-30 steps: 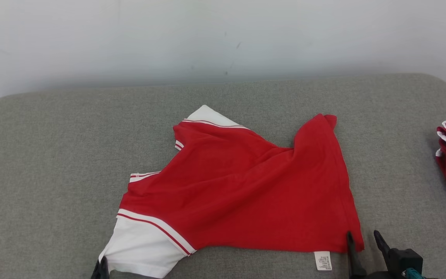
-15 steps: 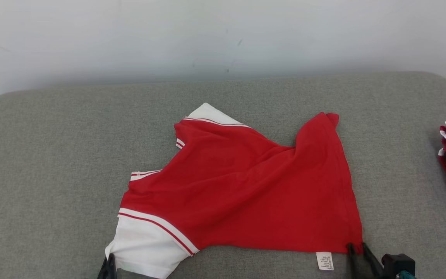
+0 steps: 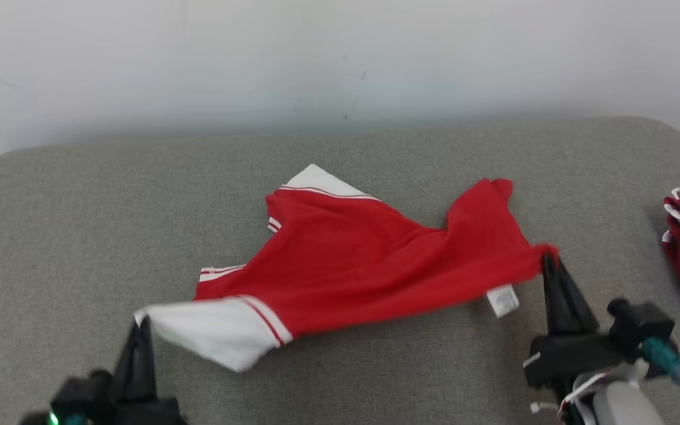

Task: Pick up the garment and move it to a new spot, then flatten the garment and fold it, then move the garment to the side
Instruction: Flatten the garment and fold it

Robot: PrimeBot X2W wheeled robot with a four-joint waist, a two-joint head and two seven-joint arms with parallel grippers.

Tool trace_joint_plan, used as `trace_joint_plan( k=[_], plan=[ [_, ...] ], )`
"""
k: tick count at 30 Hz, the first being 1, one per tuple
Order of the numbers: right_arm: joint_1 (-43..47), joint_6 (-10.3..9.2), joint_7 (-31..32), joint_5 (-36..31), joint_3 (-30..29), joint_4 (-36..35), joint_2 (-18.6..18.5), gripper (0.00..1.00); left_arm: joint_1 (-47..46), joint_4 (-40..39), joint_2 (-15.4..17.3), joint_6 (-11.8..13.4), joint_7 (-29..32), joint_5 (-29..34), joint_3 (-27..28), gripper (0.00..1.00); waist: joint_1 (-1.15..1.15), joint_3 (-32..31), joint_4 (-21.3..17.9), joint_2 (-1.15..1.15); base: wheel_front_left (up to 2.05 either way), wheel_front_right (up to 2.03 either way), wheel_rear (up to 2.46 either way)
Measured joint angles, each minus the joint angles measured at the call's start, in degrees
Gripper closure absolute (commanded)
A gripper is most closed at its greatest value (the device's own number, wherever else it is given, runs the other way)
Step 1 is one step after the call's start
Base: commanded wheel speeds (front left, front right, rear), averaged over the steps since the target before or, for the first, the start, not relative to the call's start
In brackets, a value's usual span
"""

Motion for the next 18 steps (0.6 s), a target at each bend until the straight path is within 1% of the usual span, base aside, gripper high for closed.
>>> trace_joint_plan(
  k=[4,7,11,18],
  plan=[
    [-4.0,0.0,0.0,1.0,1.5,-7.5,-1.5,1.0,-5.2,-5.0,2.1,-1.0,0.0,2.7,1.9,1.0,0.0,-1.0,0.0,0.0,0.0,0.0,0.0],
    [-10.0,0.0,0.0,1.4,3.6,-10.3,-3.0,1.0,-10.2,-7.9,5.2,-1.5,0.0,4.0,3.2,1.0,0.0,-1.8,0.0,0.0,0.0,0.0,0.0],
    [-18.5,0.0,0.0,1.4,5.1,-11.4,-4.8,1.0,-17.6,-8.8,10.2,-2.0,0.0,5.2,3.4,1.0,0.0,-2.7,-0.3,0.0,0.0,0.0,0.0],
    [-30.1,0.0,0.0,1.6,8.4,-11.5,-6.9,1.0,-30.7,-8.3,17.6,-2.3,0.0,6.4,-0.3,1.0,0.0,-3.6,-0.3,0.0,0.0,0.0,0.0]
  ],
)
